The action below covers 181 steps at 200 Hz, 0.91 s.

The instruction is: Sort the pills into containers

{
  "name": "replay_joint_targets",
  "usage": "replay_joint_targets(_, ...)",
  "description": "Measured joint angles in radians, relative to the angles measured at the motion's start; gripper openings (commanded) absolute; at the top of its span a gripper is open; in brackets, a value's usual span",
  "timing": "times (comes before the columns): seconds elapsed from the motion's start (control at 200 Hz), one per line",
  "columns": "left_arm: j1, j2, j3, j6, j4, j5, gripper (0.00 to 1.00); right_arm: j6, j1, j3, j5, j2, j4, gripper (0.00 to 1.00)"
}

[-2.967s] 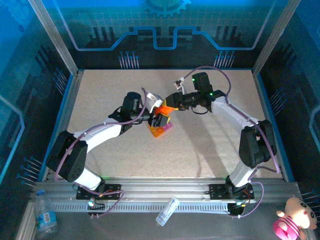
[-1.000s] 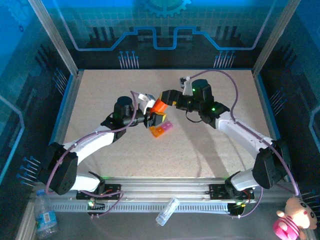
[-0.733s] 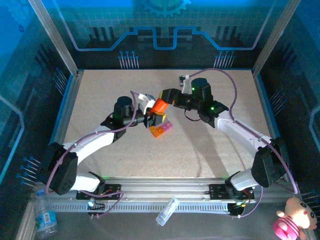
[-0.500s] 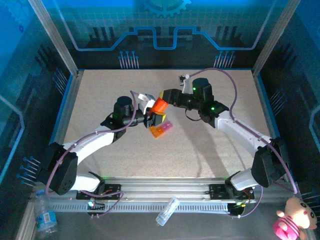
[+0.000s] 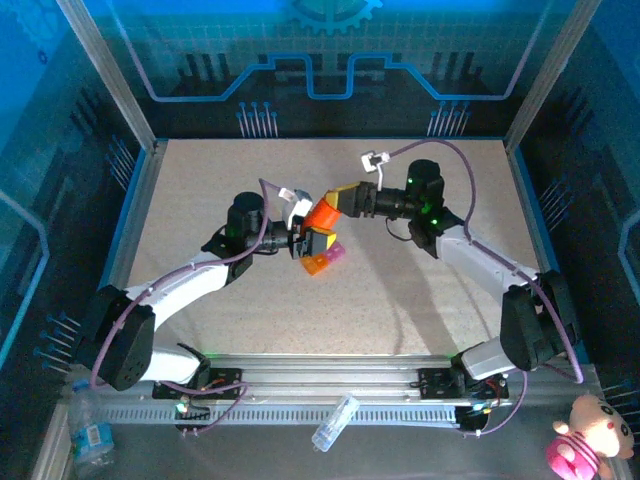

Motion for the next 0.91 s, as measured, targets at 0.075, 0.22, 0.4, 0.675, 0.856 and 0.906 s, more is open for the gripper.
replay_joint_targets(0.075,0.0,0.0,0.003,0.019,-0.013,-0.032,0.0,0.042,-0.011,-0.028,0.084,-0.035,-0.019,0.8)
replay_joint_targets(0.22,0.0,-0.001,0.003,0.082,-0.037,-0.129,0.0,0.117,-0.005,-0.066,0.298,-0.159,-0.119,0.83)
replay_joint_targets(0.4,0.0,-0.001,0.004,0.141,-0.062,-0.206,0.0,0.18,0.043,-0.061,0.553,-0.289,-0.273,0.88)
replay_joint_targets(0.675,-0.012,-0.001,0.031,0.175,-0.086,-0.235,0.0,0.187,0.112,0.034,0.648,-0.179,-0.375,0.88)
replay_joint_targets(0.856,-0.028,-0.001,0.045,0.184,-0.093,-0.237,0.0,0.188,0.151,0.079,0.649,-0.1,-0.377,0.82)
replay_joint_targets(0.906,-0.029,0.001,0.045,0.184,-0.1,-0.239,0.0,0.186,0.154,0.09,0.646,-0.088,-0.377,0.81)
